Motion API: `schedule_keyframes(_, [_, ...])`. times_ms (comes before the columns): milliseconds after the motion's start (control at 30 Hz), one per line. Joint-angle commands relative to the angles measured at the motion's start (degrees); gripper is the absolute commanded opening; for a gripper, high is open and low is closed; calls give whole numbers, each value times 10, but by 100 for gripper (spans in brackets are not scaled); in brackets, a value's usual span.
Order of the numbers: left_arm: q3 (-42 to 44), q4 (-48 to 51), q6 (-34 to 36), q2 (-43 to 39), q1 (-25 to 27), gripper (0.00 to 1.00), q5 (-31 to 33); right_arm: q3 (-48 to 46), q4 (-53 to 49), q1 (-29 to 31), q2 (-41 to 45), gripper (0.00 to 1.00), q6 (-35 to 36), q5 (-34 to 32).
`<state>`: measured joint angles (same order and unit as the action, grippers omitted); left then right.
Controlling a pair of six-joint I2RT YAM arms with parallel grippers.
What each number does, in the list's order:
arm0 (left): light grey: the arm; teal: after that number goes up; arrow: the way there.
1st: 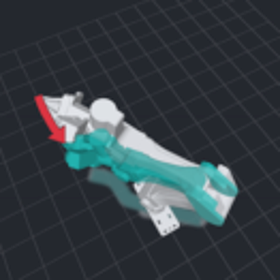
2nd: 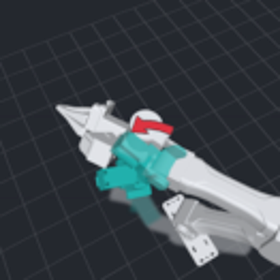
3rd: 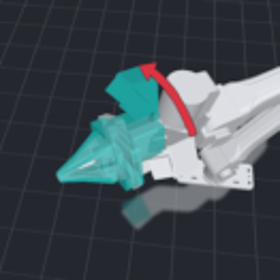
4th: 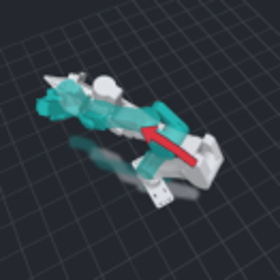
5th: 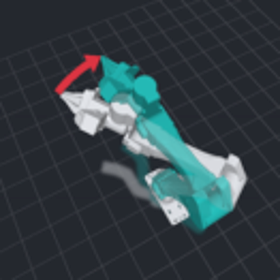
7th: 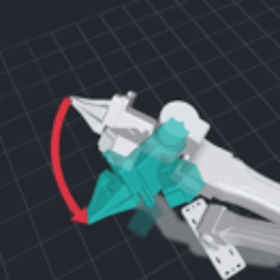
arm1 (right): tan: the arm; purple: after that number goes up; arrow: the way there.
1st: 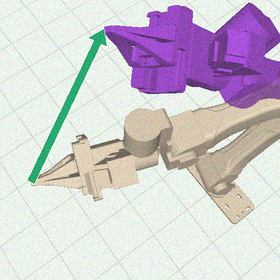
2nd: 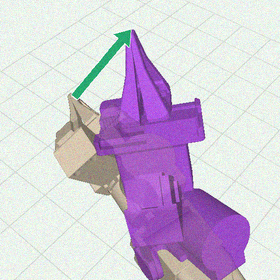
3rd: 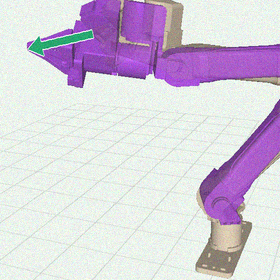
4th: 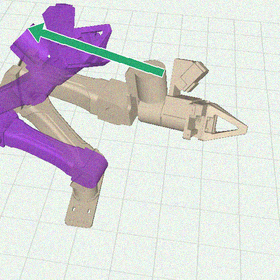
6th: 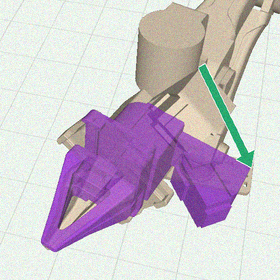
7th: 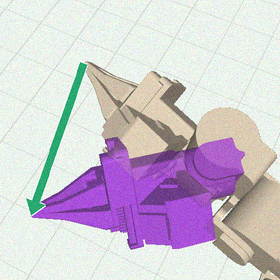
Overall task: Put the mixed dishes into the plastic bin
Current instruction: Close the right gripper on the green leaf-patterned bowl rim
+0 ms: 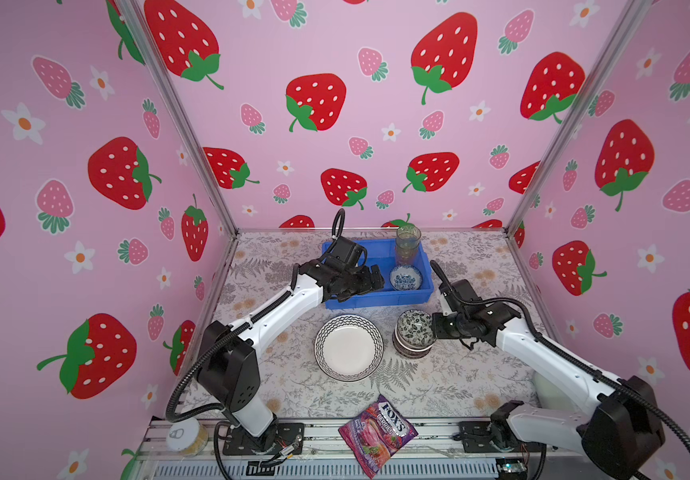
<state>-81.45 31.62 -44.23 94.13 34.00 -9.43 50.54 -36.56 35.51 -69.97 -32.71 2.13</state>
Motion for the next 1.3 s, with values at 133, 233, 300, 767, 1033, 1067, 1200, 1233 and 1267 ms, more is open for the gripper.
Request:
schedule_keyframes(133, [-24, 17, 10, 21, -2, 99, 1, 6, 39, 3, -10, 10, -2, 18])
schedule_keyframes(233, [-33, 15, 10, 33, -1, 99, -6, 0, 45, 3, -10, 10, -4, 23])
schedule_keyframes(300, [-40, 16, 10, 40, -1, 99, -11, -4, 45, 3, -9, 11, -6, 24])
schedule_keyframes(767, [-63, 24, 16, 62, 1, 99, -20, -13, 45, 9, 5, 24, -18, 17])
schedule_keyframes(1033, [-54, 23, 15, 55, 1, 99, -17, 6, 25, 15, 8, 33, -14, -7])
schedule_keyframes(1067, [-53, 22, 14, 55, 1, 99, -17, 6, 25, 15, 9, 33, -14, -8])
schedule_keyframes(1200, [-50, 22, 14, 53, 1, 99, -17, 4, 26, 17, 7, 29, -14, -8])
schedule_keyframes(1233, [-49, 22, 14, 52, 1, 99, -17, 3, 27, 18, 5, 27, -15, -7])
schedule_keyframes(1267, [-49, 22, 14, 51, 1, 99, -16, 1, 29, 18, 3, 26, -14, -6])
